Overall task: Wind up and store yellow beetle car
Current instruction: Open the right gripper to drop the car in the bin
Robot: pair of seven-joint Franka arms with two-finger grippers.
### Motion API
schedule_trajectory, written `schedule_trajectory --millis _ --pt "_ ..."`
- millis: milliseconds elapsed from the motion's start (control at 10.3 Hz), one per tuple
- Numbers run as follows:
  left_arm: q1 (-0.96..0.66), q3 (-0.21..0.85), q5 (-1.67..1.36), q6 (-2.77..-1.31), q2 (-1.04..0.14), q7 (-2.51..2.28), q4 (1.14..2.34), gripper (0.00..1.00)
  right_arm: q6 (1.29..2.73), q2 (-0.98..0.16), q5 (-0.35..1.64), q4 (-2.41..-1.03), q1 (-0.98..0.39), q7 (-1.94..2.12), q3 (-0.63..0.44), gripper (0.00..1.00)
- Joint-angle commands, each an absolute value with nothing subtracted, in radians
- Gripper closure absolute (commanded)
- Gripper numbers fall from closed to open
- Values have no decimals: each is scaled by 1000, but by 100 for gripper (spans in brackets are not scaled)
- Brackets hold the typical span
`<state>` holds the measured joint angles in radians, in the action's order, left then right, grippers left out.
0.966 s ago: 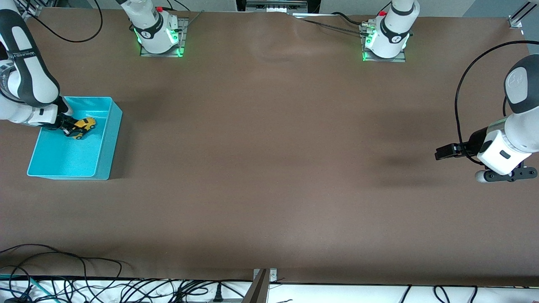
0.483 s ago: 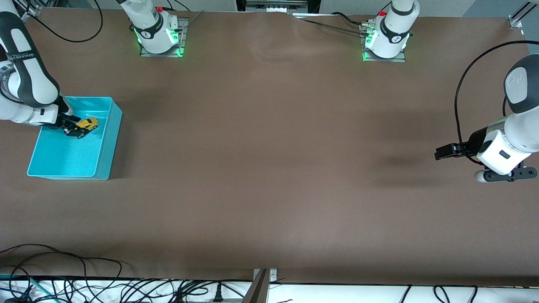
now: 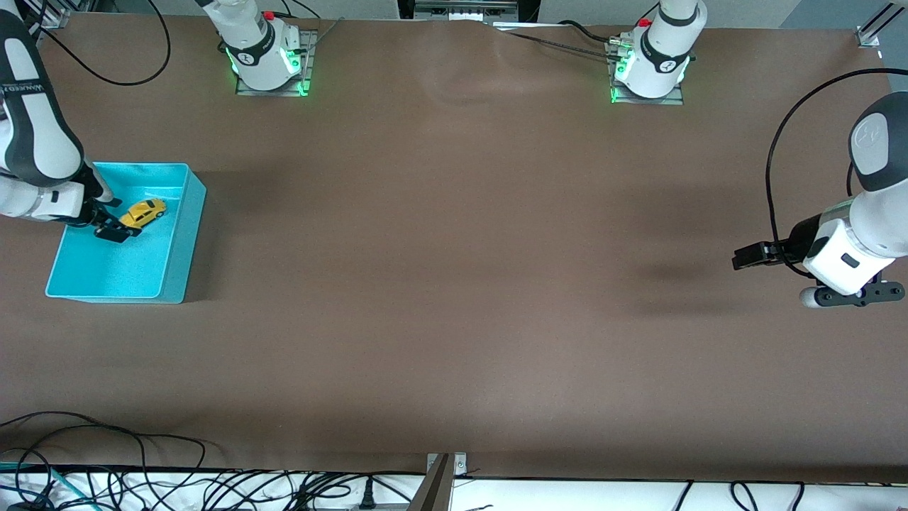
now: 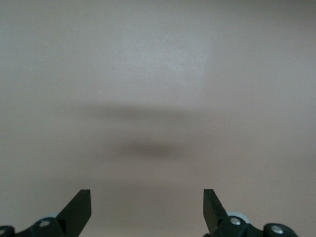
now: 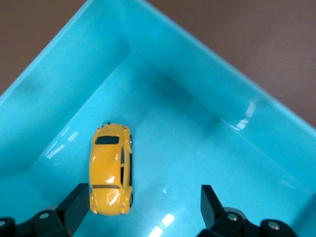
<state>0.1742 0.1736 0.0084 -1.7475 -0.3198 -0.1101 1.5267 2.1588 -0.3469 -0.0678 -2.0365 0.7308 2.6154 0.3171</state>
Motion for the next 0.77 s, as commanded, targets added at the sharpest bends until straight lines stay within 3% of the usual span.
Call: schedule_trajectory --millis 0,676 --pt "190 183 2 -1730 -322 -83 1514 0 2079 -226 -49 -2046 660 2466 327 0" --pt "192 192 3 -1730 -319 -86 1513 0 1862 69 26 -2022 338 1597 322 0"
